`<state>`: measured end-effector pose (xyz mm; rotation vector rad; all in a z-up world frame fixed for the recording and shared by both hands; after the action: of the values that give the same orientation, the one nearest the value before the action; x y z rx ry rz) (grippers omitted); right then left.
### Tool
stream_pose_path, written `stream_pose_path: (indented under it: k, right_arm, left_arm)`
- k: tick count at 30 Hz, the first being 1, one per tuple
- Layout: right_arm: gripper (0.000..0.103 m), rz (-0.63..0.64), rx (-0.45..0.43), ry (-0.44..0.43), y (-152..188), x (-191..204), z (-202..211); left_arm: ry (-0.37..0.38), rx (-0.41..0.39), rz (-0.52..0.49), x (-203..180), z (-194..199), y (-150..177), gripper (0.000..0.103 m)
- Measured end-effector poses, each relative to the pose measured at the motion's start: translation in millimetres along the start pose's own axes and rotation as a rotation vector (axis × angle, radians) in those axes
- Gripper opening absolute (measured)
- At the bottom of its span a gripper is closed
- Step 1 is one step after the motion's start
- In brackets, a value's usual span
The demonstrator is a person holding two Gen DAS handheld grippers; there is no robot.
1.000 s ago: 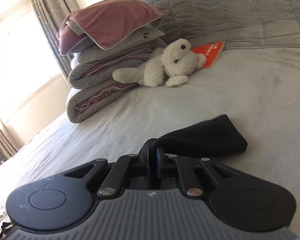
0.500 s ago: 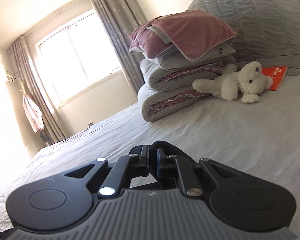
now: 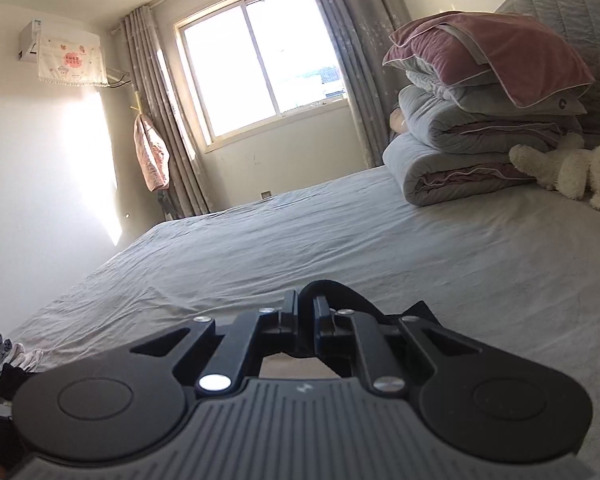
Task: Fold clothes
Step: 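Lift the black sleeve cuff and fold it across the shirt front with the right tool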
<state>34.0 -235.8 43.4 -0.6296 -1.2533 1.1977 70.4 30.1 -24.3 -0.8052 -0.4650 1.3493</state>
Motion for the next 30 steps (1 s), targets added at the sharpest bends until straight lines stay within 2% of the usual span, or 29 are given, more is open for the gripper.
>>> stream_pose_path:
  k: [7, 11, 15, 18, 20, 21, 22, 28, 30]
  right_arm:
    - [0.011, 0.145, 0.138, -0.101, 42.0, 36.9, -15.3]
    - [0.011, 0.229, 0.243, -0.11, 67.4, 42.0, -26.8]
    - [0.011, 0.258, 0.363, -0.098, 94.3, 38.9, -33.6]
    - [0.017, 0.265, 0.442, -0.09, 114.8, 37.3, -34.5]
    - [0.034, 0.252, 0.448, -0.104, 113.4, 37.3, -29.7]
    - [0.055, 0.241, 0.454, -0.112, 111.3, 37.3, -27.4]
    - [0.061, 0.229, 0.46, -0.119, 109.0, 37.2, -25.1]
    - [0.061, 0.138, 0.486, -0.179, 86.2, 29.6, -8.0]
    - [0.061, 0.105, 0.477, -0.167, 78.2, 22.7, -2.2]
  left_arm:
    - [0.025, 0.023, 0.027, 6.3, -1.0, 5.5, 0.058]
    - [0.037, 0.047, 0.045, 8.1, -4.1, 9.5, 0.054]
    - [0.065, 0.073, 0.068, 8.2, -8.4, 13.3, 0.053]
    - [0.083, 0.089, 0.082, 8.3, -10.9, 15.4, 0.053]
    - [0.092, 0.092, 0.098, 9.3, -11.5, 15.0, 0.053]
    - [0.097, 0.093, 0.108, 10.1, -11.5, 14.7, 0.052]
    - [0.102, 0.093, 0.118, 10.9, -11.4, 14.5, 0.052]
    - [0.116, 0.096, 0.153, 15.1, -12.1, 12.3, 0.052]
    - [0.117, 0.095, 0.154, 15.1, -12.9, 11.7, 0.047]
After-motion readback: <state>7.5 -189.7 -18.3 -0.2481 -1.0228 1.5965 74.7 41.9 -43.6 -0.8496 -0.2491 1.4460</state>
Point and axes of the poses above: each gripper's, at about its wrist camera, not at the fingertips, and z roughly against the way its jaws point, x to its left, y to its underside, the point moved 3 cm from there along -z, roughly the way its jaws point, and after that the axes turned 5 degrees about -z, right-handed, at the moved point
